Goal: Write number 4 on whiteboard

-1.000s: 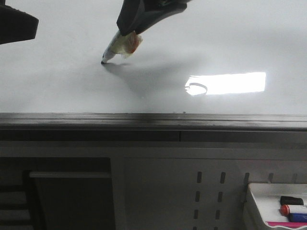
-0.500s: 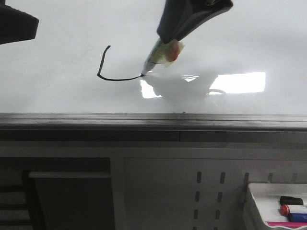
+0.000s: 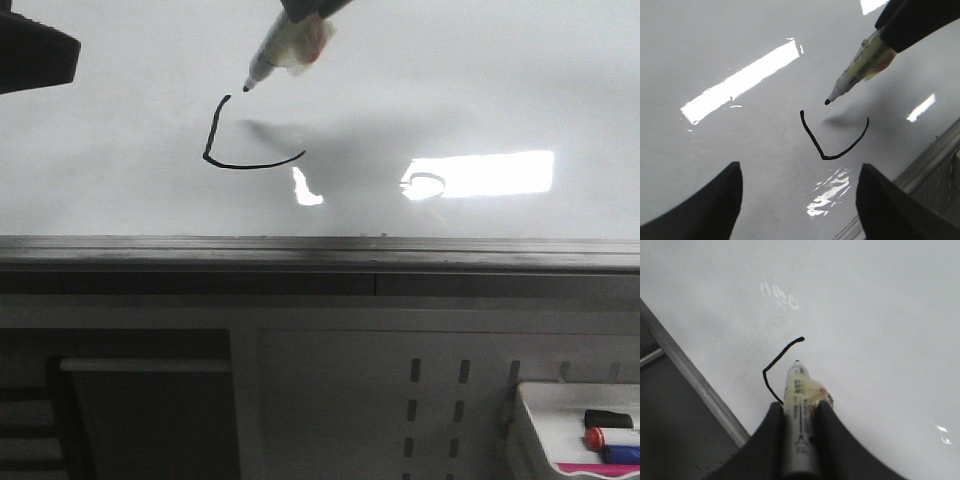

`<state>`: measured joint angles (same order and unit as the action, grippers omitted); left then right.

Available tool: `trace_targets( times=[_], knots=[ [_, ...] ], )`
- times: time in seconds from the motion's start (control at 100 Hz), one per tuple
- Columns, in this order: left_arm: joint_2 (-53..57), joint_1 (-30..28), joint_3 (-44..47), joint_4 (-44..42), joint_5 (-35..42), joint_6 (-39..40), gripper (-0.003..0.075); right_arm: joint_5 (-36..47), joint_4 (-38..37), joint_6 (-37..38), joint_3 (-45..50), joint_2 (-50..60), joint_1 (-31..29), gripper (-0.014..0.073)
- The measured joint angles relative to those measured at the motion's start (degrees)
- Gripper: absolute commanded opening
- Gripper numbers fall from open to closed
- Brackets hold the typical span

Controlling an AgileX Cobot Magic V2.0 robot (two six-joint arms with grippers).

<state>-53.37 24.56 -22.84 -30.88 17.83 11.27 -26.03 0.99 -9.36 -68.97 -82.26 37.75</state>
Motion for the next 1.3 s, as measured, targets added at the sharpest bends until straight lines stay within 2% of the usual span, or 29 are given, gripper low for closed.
trace_targets(
  times=[0.18, 0.39, 0.57, 0.7, 0.86, 1.1, 1.16, 1.18, 1.23, 1.28, 1.3],
  knots=[
    [0.0, 0.0, 0.0, 0.0, 0.0, 0.0, 0.0439, -0.3, 0.0, 0.0, 1.3, -1.8, -0.2, -0.0064],
    [0.0, 0.0, 0.0, -0.2, 0.0, 0.0, 0.0439, -6.6, 0.9, 0.0, 3.6, -1.8, 3.2, -0.0064],
    [0.0, 0.2, 0.0, -4.6, 0.0, 0.0, 0.0439, -5.9, 0.9, 0.0, 3.8, -1.6, 4.7, -0.0064],
    [-1.6, 3.9, 0.0, -10.6, 0.2, 0.0, 0.0439, -7.4, 0.9, -0.1, 2.6, -0.3, 6.7, -0.0064],
    [-5.5, 9.2, 0.0, -13.1, 0.7, 0.0, 0.0438, -10.9, 0.9, -0.1, 0.0, 0.2, 11.2, -0.0064],
    [-9.6, 10.0, 0.0, -12.6, 1.3, 0.0, 0.0433, -13.7, 1.2, -0.3, -1.5, 0.2, 15.1, -0.0064],
    [-9.7, 10.0, 0.0, -11.8, 1.4, 0.0, 0.0373, -14.2, 1.2, -0.3, -1.6, 0.2, 15.1, -0.0064],
    [-9.7, 10.0, 0.0, -11.5, 1.4, 0.0, 0.033, -14.5, 1.2, -0.3, -1.8, 0.2, 15.1, -0.0064],
    [-9.7, 10.0, 0.0, -11.1, 1.4, 0.0, 0.0196, -14.6, 1.2, -0.3, -1.9, 0.2, 15.1, -0.0064],
    [-9.7, 10.0, 0.0, -11.1, 1.5, 0.0, 0.0024, -14.4, 1.2, -0.3, -1.9, 0.2, 15.1, -0.0064],
    [-9.7, 10.0, 0.0, -11.1, 1.5, 0.0, -0.0016, -14.3, 1.2, -0.3, -2.0, 0.2, 15.1, -0.0064]
  ],
)
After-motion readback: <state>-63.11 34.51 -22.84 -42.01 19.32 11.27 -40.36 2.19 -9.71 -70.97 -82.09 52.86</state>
